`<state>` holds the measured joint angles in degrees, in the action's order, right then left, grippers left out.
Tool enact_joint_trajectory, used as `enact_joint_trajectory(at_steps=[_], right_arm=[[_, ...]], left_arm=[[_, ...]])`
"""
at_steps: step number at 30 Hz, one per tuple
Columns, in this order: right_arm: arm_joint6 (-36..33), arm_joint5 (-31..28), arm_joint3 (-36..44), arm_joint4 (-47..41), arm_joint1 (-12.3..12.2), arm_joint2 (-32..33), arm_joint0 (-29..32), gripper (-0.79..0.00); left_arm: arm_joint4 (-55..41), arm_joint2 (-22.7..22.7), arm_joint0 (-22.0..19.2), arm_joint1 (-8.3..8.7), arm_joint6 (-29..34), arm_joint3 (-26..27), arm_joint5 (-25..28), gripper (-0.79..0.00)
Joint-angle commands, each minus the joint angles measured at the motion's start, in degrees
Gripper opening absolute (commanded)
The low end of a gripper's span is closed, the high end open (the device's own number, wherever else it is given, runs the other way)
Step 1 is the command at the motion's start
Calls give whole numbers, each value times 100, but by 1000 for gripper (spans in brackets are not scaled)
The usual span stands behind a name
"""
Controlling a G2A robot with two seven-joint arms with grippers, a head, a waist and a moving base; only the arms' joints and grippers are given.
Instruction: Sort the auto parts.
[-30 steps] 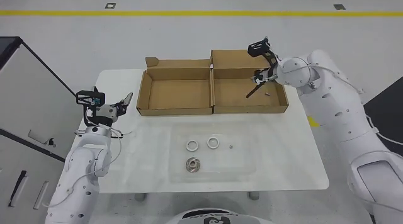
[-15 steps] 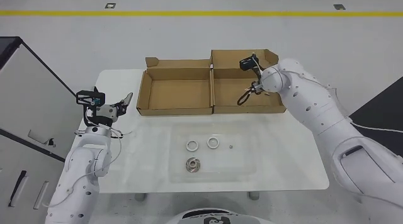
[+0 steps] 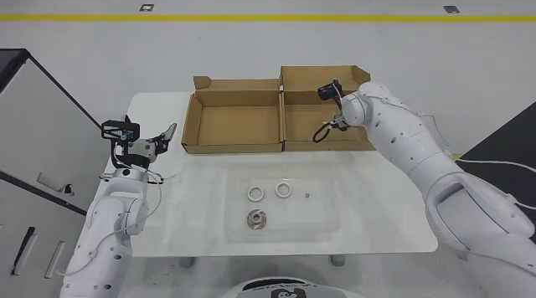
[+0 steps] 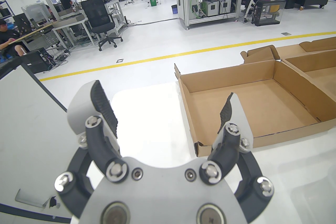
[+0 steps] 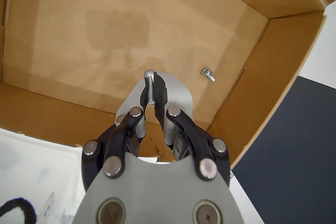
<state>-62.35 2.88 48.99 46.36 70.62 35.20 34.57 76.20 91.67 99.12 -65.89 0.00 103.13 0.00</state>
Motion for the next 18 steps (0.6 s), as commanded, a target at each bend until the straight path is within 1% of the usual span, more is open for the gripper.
enact_joint_trajectory(at_steps=[1,6,10,14,16,18], right_arm=[[28,-12,-115,1,44,-25,-13,-785],[48,-38,-376,-29,151,-65,-49,-782],[64,-94,-561,-63,225,-76,-84,-739],[87,-124,-711,-64,290,-87,-106,-733],[102,-138,-792,-53,318,-89,-117,-708],[112,-162,-851,-57,346,-86,-133,-631]], left_arm=[[0,0,0,0,0,0,0,0],[0,0,0,0,0,0,0,0],[0,0,0,0,0,0,0,0],[0,0,0,0,0,0,0,0],[0,0,0,0,0,0,0,0],[0,0,0,0,0,0,0,0]])
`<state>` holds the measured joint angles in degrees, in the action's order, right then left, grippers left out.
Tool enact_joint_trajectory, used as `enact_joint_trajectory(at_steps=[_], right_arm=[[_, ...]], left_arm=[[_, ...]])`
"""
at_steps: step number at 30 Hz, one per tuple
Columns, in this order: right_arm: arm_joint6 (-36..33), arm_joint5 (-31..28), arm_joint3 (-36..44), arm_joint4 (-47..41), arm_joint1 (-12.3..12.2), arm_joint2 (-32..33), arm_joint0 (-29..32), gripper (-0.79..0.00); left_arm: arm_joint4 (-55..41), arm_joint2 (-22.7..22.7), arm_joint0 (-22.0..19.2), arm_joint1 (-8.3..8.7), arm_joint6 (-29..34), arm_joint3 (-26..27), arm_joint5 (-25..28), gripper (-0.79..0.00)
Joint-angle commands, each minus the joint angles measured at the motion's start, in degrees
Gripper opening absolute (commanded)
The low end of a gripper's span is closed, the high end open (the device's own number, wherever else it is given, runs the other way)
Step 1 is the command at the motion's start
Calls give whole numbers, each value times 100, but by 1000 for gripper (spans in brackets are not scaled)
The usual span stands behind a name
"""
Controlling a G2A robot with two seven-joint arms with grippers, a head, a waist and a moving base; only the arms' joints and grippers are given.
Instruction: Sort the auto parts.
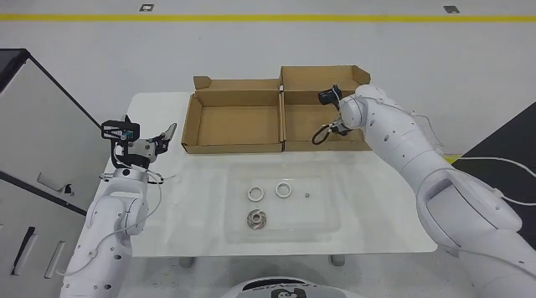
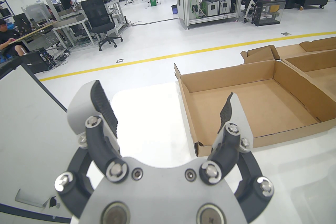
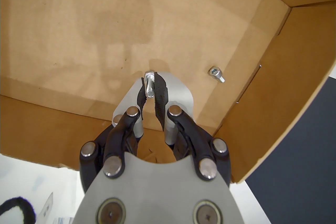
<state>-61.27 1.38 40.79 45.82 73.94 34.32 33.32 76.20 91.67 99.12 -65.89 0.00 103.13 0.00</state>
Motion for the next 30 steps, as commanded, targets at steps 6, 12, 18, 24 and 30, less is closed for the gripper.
enact_joint_trajectory(at_steps=[6,12,18,24,30], right_arm=[[95,-32,-112,-13,77,48,-50,-6],[171,-115,22,-15,55,204,-95,0],[96,-232,502,79,-104,515,-86,0],[-388,-448,1772,126,-457,1167,217,0],[-1390,-820,3857,-31,-889,2110,1073,0]], left_arm=[[0,0,0,0,0,0,0,0],[0,0,0,0,0,0,0,0],[0,0,0,0,0,0,0,0],[0,0,0,0,0,0,0,0],[0,0,0,0,0,0,0,0]])
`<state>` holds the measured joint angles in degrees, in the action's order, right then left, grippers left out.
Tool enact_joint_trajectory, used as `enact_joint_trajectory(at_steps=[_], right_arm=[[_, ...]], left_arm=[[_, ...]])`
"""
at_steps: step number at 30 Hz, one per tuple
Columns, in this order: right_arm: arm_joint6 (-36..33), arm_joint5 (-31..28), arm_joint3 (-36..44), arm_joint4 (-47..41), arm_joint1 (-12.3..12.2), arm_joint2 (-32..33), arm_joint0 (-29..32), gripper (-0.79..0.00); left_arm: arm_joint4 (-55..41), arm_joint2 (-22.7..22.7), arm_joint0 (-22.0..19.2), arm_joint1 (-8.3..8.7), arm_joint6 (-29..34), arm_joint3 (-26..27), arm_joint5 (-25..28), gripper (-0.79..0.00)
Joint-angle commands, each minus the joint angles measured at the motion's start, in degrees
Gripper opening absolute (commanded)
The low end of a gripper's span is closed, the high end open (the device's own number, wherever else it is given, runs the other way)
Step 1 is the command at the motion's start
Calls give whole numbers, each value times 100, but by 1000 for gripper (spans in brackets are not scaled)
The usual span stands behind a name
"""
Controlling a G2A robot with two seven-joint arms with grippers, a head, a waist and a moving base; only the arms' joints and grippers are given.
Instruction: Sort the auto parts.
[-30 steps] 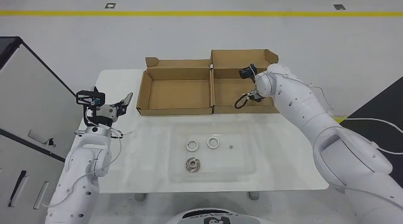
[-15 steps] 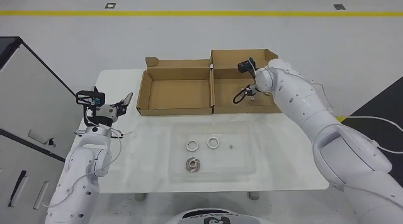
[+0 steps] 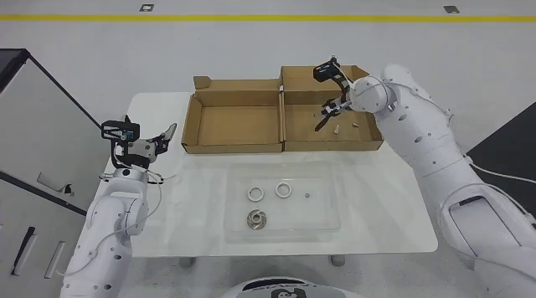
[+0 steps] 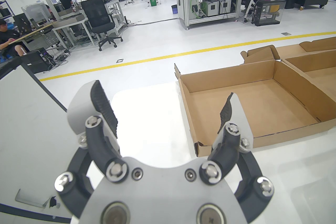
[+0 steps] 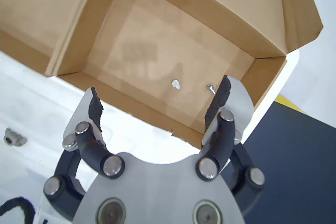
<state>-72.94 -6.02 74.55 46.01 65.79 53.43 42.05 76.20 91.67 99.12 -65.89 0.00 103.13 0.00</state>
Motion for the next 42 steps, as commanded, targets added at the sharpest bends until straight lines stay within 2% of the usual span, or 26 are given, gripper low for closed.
enact_joint_trajectory(at_steps=[1,6,11,18,26,39,42], right_arm=[[-381,-131,820,-120,-133,356,368,0],[-1048,-396,2136,-437,-343,914,1057,0],[-1506,-610,2958,-755,-459,1134,1541,0],[-1506,-773,3609,-808,-633,1028,2099,0],[-1506,-751,4066,-1099,-869,991,2430,0],[-1506,-751,4066,-1099,-869,991,2430,0],[-1506,-1022,4198,-780,-876,718,2467,0]], left_arm=[[0,0,0,0,0,0,0,0],[0,0,0,0,0,0,0,0],[0,0,0,0,0,0,0,0],[0,0,0,0,0,0,0,0],[0,0,0,0,0,0,0,0],[0,0,0,0,0,0,0,0],[0,0,0,0,0,0,0,0]])
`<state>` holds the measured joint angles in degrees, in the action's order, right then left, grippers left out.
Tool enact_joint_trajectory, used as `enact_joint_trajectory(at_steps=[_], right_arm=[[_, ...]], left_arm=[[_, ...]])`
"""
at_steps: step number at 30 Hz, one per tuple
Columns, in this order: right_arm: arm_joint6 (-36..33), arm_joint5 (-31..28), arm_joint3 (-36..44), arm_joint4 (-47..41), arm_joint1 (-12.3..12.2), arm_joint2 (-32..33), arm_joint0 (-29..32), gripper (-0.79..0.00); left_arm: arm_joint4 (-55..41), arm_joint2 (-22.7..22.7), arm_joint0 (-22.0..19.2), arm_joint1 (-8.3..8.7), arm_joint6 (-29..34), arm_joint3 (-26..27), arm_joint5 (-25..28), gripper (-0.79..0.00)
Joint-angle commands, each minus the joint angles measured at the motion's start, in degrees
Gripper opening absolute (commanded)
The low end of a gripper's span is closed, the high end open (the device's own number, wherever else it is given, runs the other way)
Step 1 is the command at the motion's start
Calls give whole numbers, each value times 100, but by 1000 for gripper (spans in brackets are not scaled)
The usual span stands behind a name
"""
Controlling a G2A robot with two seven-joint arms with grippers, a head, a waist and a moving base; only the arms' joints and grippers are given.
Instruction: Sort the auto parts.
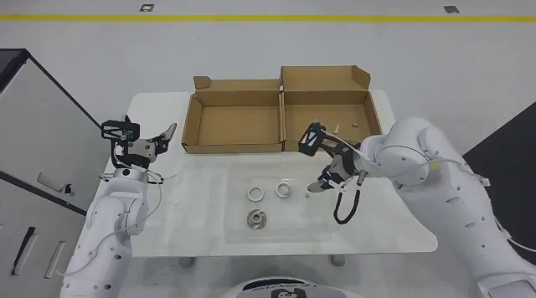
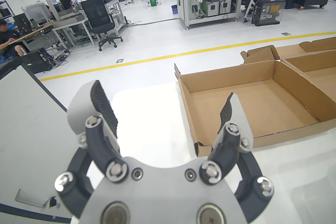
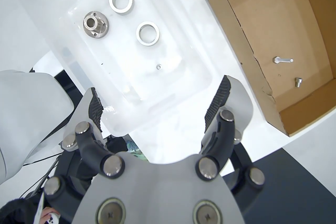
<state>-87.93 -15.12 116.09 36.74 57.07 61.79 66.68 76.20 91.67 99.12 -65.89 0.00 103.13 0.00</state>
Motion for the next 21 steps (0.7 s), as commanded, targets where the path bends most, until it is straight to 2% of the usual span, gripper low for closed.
enact_joint_trajectory(at_steps=[1,6,11,21], right_arm=[[-7,-117,156,349,-17,-363,-44,0],[-7,-118,294,854,-144,-1381,-509,0],[-7,-118,69,785,-254,-2247,-1137,0],[-7,-117,-502,164,-244,-3070,-1979,0]], left_arm=[[0,0,0,0,0,0,0,0],[0,0,0,0,0,0,0,0],[0,0,0,0,0,0,0,0],[0,0,0,0,0,0,0,0]])
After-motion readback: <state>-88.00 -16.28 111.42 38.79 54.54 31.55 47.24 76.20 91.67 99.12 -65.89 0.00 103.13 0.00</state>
